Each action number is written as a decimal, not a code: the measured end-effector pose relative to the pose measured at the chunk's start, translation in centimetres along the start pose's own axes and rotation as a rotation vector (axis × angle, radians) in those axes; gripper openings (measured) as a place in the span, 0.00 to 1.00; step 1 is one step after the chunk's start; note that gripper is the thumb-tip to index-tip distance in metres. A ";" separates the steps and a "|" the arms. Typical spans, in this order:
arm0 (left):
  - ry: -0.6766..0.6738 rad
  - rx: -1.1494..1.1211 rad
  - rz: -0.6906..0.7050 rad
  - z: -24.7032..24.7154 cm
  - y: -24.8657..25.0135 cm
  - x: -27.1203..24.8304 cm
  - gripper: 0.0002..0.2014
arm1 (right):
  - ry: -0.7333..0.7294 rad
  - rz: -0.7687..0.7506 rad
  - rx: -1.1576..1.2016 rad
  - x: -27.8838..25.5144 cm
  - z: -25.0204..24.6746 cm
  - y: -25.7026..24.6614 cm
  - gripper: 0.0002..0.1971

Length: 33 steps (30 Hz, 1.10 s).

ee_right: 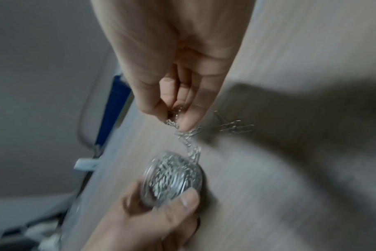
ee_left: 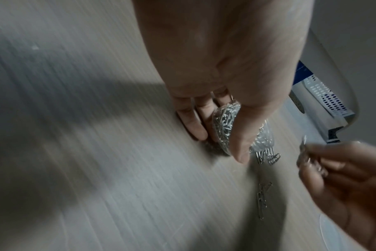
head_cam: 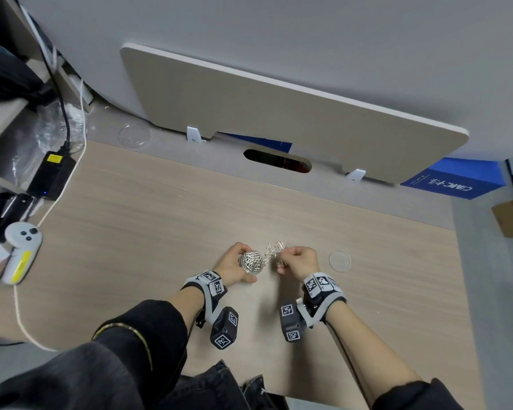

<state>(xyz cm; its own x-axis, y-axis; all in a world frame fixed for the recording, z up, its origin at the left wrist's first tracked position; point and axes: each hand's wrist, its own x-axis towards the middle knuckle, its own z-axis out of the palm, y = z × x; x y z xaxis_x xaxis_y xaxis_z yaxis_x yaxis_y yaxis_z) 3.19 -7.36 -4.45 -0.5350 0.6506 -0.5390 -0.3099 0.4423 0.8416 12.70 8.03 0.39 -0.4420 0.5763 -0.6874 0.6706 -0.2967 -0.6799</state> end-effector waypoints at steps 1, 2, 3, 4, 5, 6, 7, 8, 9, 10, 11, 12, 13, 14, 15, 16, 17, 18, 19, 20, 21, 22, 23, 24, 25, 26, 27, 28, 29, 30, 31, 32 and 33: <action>-0.002 -0.010 0.001 0.0 0.0 0.0 0.34 | -0.043 -0.056 -0.034 -0.3 0.7 -0.7 0.08; -0.003 -0.017 0.002 0.0 0.0 0.0 0.34 | -0.078 -0.117 -0.100 -0.7 1.5 -1.3 0.08; -0.001 -0.021 0.001 0.0 0.0 -0.1 0.34 | -0.098 -0.173 -0.186 -0.9 2.2 -1.6 0.07; -0.001 -0.023 0.003 0.1 0.0 -0.1 0.34 | -0.109 -0.223 -0.288 -1.2 2.8 -1.8 0.06; 0.001 -0.027 0.007 0.1 0.1 -0.1 0.34 | -0.114 -0.265 -0.400 -1.3 3.4 -1.8 0.06; 0.002 -0.031 0.008 0.2 0.1 -0.1 0.35 | -0.126 -0.300 -0.502 -1.5 3.8 -1.8 0.06; 0.005 -0.033 0.007 0.2 0.1 -0.2 0.35 | -0.134 -0.329 -0.572 -1.6 4.0 -1.9 0.05; 0.009 -0.031 0.007 0.2 0.1 -0.2 0.35 | -0.127 -0.353 -0.597 -1.7 4.0 -1.9 0.04; 0.011 -0.024 0.005 0.2 0.0 -0.1 0.35 | -0.091 -0.378 -0.593 -1.6 3.7 -1.8 0.04; 0.012 -0.018 0.006 0.1 -0.1 0.0 0.34 | -0.025 -0.401 -0.574 -1.4 3.3 -1.8 0.06; 0.015 -0.010 0.005 0.1 -0.2 0.1 0.33 | 0.067 -0.419 -0.544 -1.1 2.7 -1.7 0.08; 0.013 -0.004 0.004 0.1 -0.2 0.1 0.33 | 0.158 -0.421 -0.524 -0.7 1.9 -1.6 0.09; 0.011 -0.004 0.004 0.0 -0.3 0.2 0.33 | 0.228 -0.407 -0.524 -0.2 1.1 -1.5 0.10; 0.008 -0.007 0.003 0.0 -0.4 0.2 0.35 | 0.268 -0.378 -0.543 0.3 0.2 -1.3 0.10; 0.006 -0.010 0.001 0.0 -0.4 0.2 0.35 | 0.285 -0.344 -0.574 0.8 -0.5 -0.9 0.11; 0.005 -0.014 0.001 0.0 -0.4 0.1 0.36 | 0.285 -0.312 -0.617 1.3 -1.0 -0.6 0.11; 0.004 -0.016 0.000 0.0 -0.4 0.1 0.35 | 0.270 -0.286 -0.667 1.7 -1.3 -0.2 0.12; 0.004 -0.016 0.002 0.0 -0.4 0.1 0.35 | 0.243 -0.263 -0.724 2.0 -1.3 0.1 0.13; 0.002 -0.012 0.002 -0.1 -0.5 0.2 0.35 | 0.215 -0.242 -0.783 2.1 -1.2 0.3 0.13; 0.000 -0.007 0.002 -0.1 -0.5 0.2 0.34 | 0.196 -0.227 -0.830 2.2 -0.9 0.3 0.14; 0.000 -0.002 0.002 -0.1 -0.5 0.3 0.33 | 0.187 -0.225 -0.855 2.3 -0.5 0.3 0.14; 0.002 0.003 0.005 -0.1 -0.5 0.4 0.32 | 0.183 -0.235 -0.860 2.5 -0.1 0.2 0.15; 0.002 0.006 0.009 -0.2 -0.5 0.4 0.32 | 0.178 -0.248 -0.858 2.6 0.3 0.1 0.16; 0.001 0.007 0.011 -0.2 -0.6 0.4 0.32 | 0.171 -0.269 -0.858 2.7 0.7 0.1 0.17; 0.001 0.007 0.010 -0.2 -0.6 0.4 0.32 | 0.163 -0.293 -0.866 2.8 1.1 0.0 0.18; -0.001 0.006 0.010 -0.2 -0.6 0.4 0.32 | 0.151 -0.318 -0.879 2.8 1.5 0.1 0.20; -0.003 0.003 0.009 -0.3 -0.6 0.3 0.33 | 0.139 -0.341 -0.897 2.8 1.7 0.2 0.21; -0.004 -0.006 0.009 -0.3 -0.6 0.3 0.33 | 0.127 -0.363 -0.921 2.7 1.9 0.3 0.23; -0.008 -0.017 0.007 -0.4 -0.6 0.3 0.33 | 0.119 -0.383 -0.948 2.6 2.1 0.4 0.24; -0.012 -0.028 0.006 -0.4 -0.5 0.3 0.33 | 0.112 -0.404 -0.974 2.5 2.1 0.5 0.25; -0.016 -0.033 0.003 -0.4 -0.5 0.3 0.33 | 0.107 -0.425 -1.000 2.4 2.1 0.6 0.26; -0.015 -0.034 0.002 -0.4 -0.4 0.3 0.33 | 0.105 -0.447 -1.027 2.4 2.1 0.7 0.26; -0.014 -0.035 0.002 -0.3 -0.4 0.3 0.33 | 0.105 -0.467 -1.055 2.4 2.0 0.9 0.26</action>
<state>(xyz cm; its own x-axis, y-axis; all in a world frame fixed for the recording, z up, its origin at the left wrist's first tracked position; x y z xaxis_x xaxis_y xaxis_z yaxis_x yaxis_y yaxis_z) 2.90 -7.57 -4.92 -0.5252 0.6601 -0.5371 -0.3363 0.4188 0.8435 11.03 7.60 -2.35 -0.7590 0.5377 -0.3671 0.6411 0.7157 -0.2772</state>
